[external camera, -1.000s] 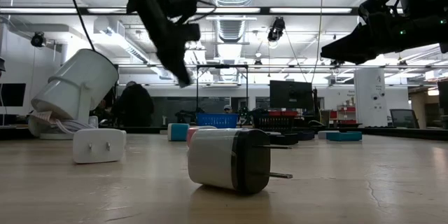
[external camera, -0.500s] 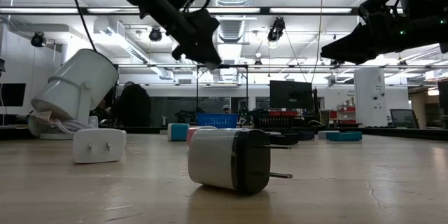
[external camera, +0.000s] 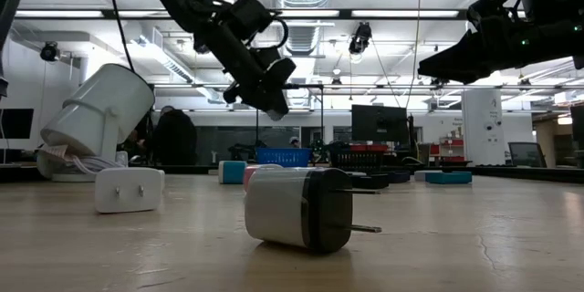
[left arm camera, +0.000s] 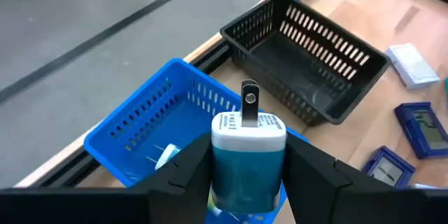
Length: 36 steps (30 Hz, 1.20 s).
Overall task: Pick & Place Office items
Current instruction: Put the small blue adapter into the blue basket
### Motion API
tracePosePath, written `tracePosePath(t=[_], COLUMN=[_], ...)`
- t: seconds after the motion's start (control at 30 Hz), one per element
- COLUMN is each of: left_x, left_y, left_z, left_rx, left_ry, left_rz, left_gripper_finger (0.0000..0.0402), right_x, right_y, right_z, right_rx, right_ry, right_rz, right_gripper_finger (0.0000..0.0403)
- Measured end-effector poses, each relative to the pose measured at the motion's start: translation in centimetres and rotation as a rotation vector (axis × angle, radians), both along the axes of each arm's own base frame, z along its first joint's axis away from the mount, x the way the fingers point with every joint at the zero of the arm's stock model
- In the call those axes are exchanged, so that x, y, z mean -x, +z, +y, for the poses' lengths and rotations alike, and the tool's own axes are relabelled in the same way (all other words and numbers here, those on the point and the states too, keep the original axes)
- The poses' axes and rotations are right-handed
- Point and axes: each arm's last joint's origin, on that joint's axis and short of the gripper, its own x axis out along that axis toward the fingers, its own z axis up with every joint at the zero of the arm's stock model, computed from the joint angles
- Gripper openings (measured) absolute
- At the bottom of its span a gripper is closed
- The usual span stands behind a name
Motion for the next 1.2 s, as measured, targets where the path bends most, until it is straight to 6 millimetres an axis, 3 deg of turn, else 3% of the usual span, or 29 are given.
tracePosePath(t=[0.7, 1.2], left_x=[-0.1, -0.1], left_y=[-3.9, -4.6], left_z=[0.4, 0.5], left_rx=[0.117, 0.130], left_ry=[0.012, 0.015], left_rz=[0.135, 0.152], left_gripper_finger=[0.0151, 0.0165], right_x=[0.0, 0.0], right_y=[0.0, 0.0], right_z=[0.0, 0.0], right_rx=[0.000, 0.000], right_ry=[0.000, 0.000], right_rz=[0.000, 0.000], right_gripper_finger=[0.0256, 0.0256])
